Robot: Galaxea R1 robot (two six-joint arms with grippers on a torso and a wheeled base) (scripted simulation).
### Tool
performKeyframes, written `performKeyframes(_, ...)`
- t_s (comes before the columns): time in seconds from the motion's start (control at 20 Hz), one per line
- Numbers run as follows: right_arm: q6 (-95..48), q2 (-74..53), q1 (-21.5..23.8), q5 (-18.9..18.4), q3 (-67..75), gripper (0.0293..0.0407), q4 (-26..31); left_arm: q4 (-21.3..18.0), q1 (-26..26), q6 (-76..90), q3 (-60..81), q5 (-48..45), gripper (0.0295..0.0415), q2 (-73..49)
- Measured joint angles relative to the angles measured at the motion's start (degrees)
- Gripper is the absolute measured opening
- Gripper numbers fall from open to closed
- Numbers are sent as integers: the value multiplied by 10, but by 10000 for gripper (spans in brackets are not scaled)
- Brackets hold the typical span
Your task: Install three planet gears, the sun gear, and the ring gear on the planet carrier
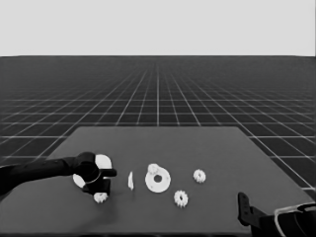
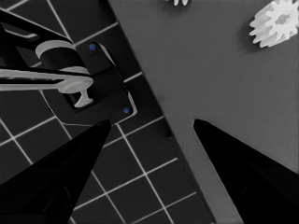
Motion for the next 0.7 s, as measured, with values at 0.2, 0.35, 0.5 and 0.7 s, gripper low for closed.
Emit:
performKeyframes(0.2,0,0,0,0,0,385,0,0,0,0,0,0,313,0)
performKeyframes(0.35,0,0,0,0,0,385,0,-42,-44,-16,44,29,313,-18)
performKeyframes(0.5,0,0,0,0,0,385,0,-103,-116,-27,76,56,312,-32)
performKeyframes(0.7,0,0,0,0,0,385,0,-119,-132,-29,79,61,312,-33)
